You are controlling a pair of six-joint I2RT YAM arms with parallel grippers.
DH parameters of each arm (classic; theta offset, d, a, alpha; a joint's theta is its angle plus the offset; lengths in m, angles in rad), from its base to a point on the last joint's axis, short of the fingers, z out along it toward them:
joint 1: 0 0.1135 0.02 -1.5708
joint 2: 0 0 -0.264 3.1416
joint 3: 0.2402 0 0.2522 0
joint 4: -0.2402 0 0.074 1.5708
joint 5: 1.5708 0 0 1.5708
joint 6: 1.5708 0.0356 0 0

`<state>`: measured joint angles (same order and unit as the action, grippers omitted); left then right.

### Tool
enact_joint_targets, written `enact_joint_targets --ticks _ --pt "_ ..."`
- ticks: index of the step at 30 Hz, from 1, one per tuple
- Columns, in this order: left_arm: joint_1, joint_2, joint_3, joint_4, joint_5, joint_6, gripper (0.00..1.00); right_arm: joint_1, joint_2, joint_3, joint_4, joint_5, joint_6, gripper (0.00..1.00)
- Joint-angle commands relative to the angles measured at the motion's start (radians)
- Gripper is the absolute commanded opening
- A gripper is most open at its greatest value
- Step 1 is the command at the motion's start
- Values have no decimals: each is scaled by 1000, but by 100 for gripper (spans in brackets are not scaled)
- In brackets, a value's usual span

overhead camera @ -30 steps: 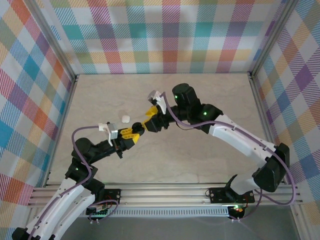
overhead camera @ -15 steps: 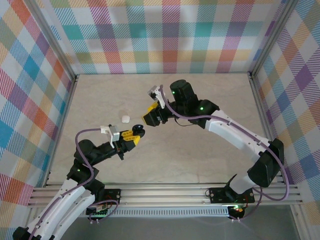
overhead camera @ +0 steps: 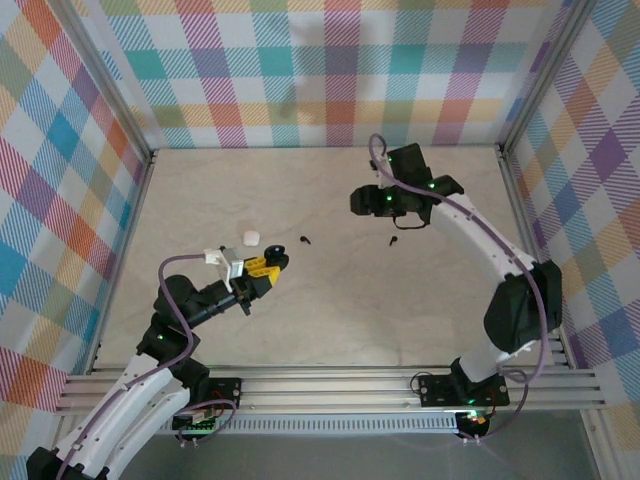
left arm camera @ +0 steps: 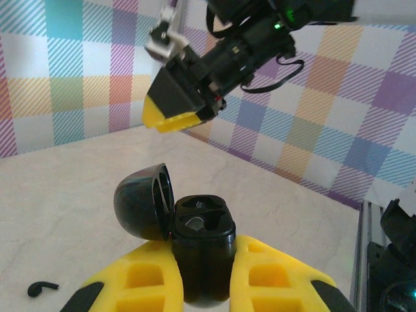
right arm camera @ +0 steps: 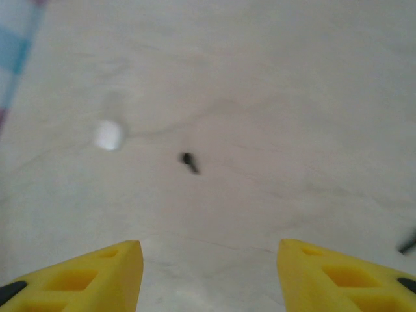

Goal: Insert the wireless bluetooth earbuds into the charging case

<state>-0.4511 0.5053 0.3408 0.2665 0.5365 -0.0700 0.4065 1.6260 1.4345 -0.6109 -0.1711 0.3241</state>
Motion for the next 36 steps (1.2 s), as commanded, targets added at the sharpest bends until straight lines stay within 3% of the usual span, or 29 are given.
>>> enact_joint_targets --ticks 1,5,8,16,36 --pt "-6 19 4 4 13 36 0 -89 62 -38 -83 3 110 53" --pt "-6 55 33 -20 53 53 0 -190 151 -52 -78 -107 133 48" --pt "-6 74 44 -18 63 58 0 -225 206 -58 -68 -100 125 46" --pt "-6 104 45 16 53 60 0 -232 261 -101 -11 14 130 42" --pt "-6 212 79 40 91 80 0 -230 371 -92 40 -15 128 38"
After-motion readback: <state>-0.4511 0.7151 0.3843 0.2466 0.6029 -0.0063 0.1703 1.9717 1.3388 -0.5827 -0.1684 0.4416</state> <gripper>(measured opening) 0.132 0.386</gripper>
